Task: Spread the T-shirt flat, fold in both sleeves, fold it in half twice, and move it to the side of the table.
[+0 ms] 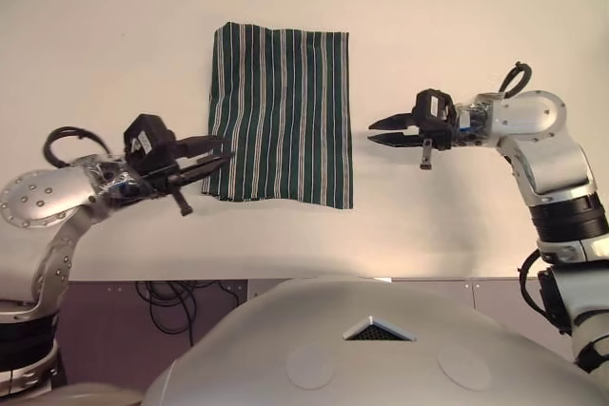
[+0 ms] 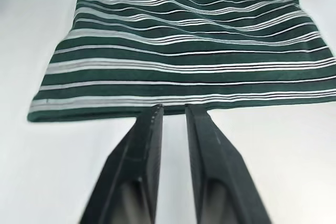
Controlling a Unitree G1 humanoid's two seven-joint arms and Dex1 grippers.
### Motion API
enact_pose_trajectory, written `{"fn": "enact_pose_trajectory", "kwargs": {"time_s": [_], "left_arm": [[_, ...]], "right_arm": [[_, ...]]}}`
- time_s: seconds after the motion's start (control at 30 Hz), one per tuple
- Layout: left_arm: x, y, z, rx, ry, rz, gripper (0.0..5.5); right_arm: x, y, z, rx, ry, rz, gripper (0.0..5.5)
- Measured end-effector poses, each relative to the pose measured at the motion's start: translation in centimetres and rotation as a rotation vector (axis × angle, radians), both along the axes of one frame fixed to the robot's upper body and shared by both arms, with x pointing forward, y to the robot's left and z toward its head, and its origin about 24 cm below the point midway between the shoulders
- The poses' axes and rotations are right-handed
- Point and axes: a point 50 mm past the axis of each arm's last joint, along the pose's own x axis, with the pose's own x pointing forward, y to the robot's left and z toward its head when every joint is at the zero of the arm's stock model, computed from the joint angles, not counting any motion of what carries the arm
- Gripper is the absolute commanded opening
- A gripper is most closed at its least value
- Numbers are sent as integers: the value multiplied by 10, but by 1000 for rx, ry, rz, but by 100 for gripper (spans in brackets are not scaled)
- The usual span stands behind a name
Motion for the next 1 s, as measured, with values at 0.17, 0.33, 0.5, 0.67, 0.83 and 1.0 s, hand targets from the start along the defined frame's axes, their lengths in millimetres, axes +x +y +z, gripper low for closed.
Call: {"fn": "enact_pose_trajectory", "kwargs": {"time_s": [0.17, 0.33, 0.5, 0.67, 0.83, 1.0], "left_arm": [[-8, 26, -24, 287, -172, -142, 109], [-16, 15, -40, 360, -300, -432, 109], [-16, 2, -47, 355, -406, -584, 109], [-5, 3, -50, 385, -481, -583, 109], [-10, 5, -52, 379, -518, -577, 109], [-10, 5, -51, 390, -543, -598, 109]], "right_arm": [[-16, -24, -19, -107, -90, 54, 222], [-34, -31, -34, -95, -187, 126, 251], [-36, -24, -43, -84, -277, 187, 251], [-36, 6, -44, -62, -329, 288, 251], [-42, 8, -29, -136, -302, 409, 251], [-35, 0, -26, -188, -313, 430, 251]]}}
